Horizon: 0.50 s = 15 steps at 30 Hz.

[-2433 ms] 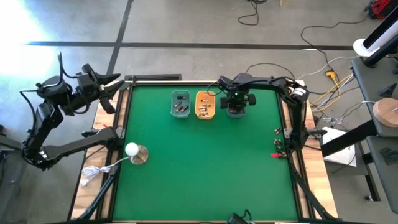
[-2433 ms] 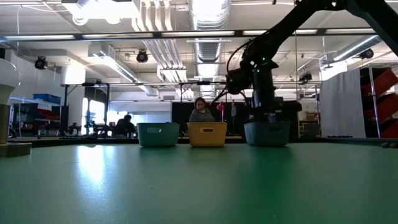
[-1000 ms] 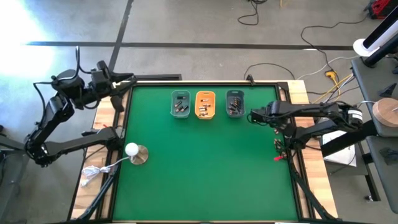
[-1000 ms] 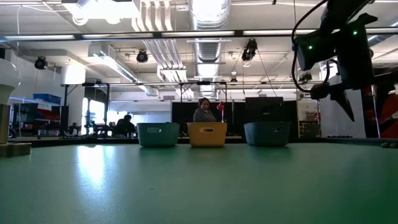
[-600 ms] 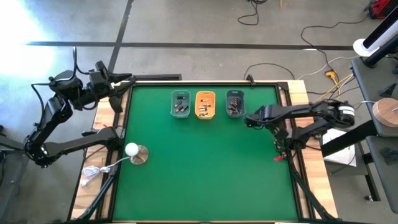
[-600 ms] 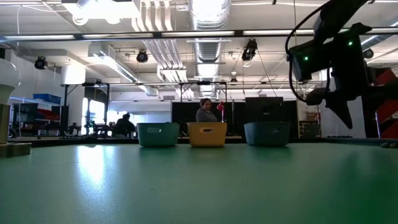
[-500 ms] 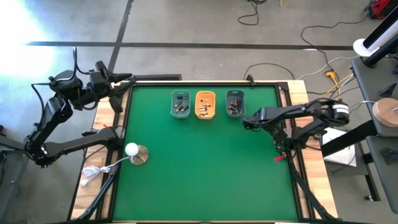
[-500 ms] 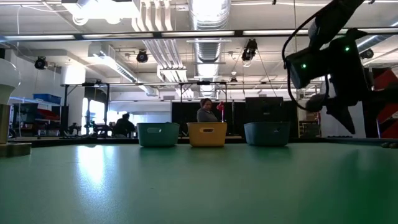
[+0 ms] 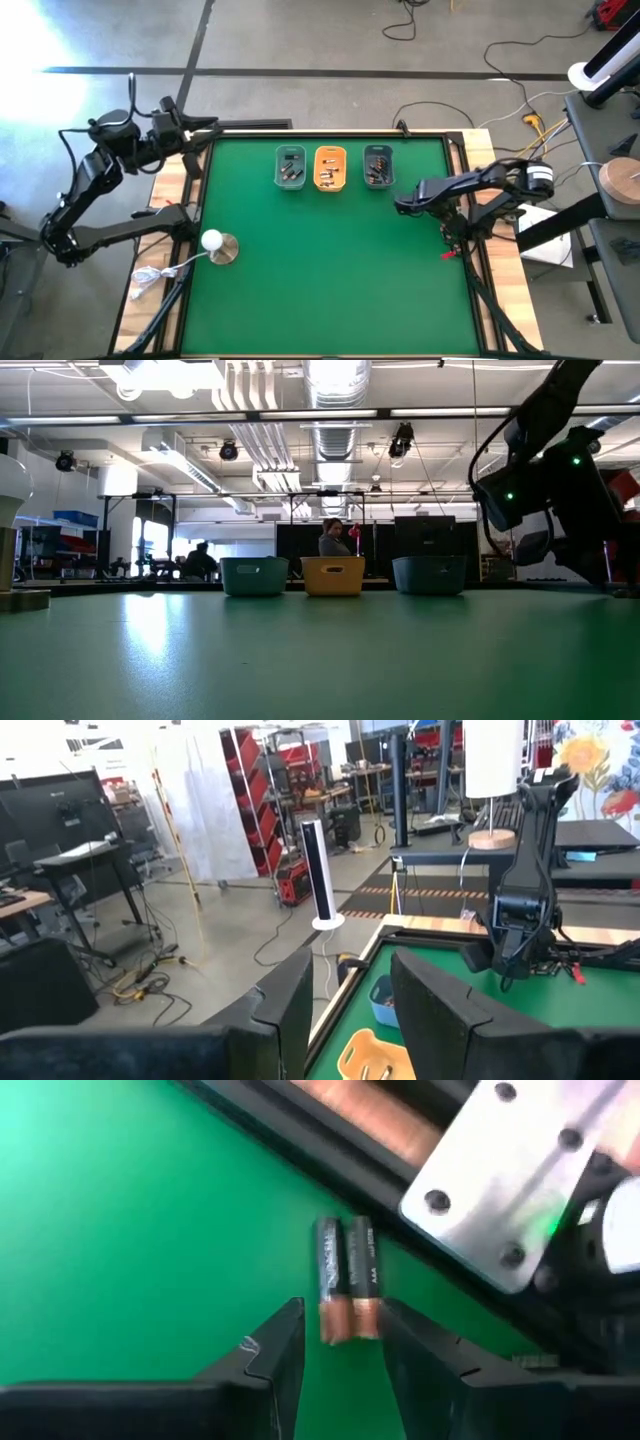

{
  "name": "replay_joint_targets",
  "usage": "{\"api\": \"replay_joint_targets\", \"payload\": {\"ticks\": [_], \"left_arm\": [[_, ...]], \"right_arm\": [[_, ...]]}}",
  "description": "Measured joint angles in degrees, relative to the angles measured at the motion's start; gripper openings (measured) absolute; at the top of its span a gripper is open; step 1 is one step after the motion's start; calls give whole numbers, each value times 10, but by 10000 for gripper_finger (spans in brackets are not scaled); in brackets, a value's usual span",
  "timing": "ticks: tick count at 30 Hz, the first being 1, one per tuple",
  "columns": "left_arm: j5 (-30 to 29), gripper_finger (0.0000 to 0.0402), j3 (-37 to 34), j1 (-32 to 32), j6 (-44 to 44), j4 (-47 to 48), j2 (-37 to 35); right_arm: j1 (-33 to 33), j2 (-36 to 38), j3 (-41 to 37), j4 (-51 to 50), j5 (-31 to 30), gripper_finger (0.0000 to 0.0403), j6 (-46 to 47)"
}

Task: Sort batteries
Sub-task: Put the small brown battery into the gray bin

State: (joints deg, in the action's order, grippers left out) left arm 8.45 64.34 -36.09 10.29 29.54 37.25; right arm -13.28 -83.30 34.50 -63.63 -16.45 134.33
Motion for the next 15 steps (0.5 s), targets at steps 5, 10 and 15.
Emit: {"api": "replay_joint_targets", "payload": {"ticks": [5,10,15], "left_arm": [[0,117,0,0,0,0,16],[0,117,0,0,-3,0,23],[0,117,0,0,-7,-2,25]], "right_arm": [[0,-7,-33,50,-13,110,2],[-1,-7,-36,54,-18,96,-3],[-1,-7,-36,55,-20,83,-15]]}}
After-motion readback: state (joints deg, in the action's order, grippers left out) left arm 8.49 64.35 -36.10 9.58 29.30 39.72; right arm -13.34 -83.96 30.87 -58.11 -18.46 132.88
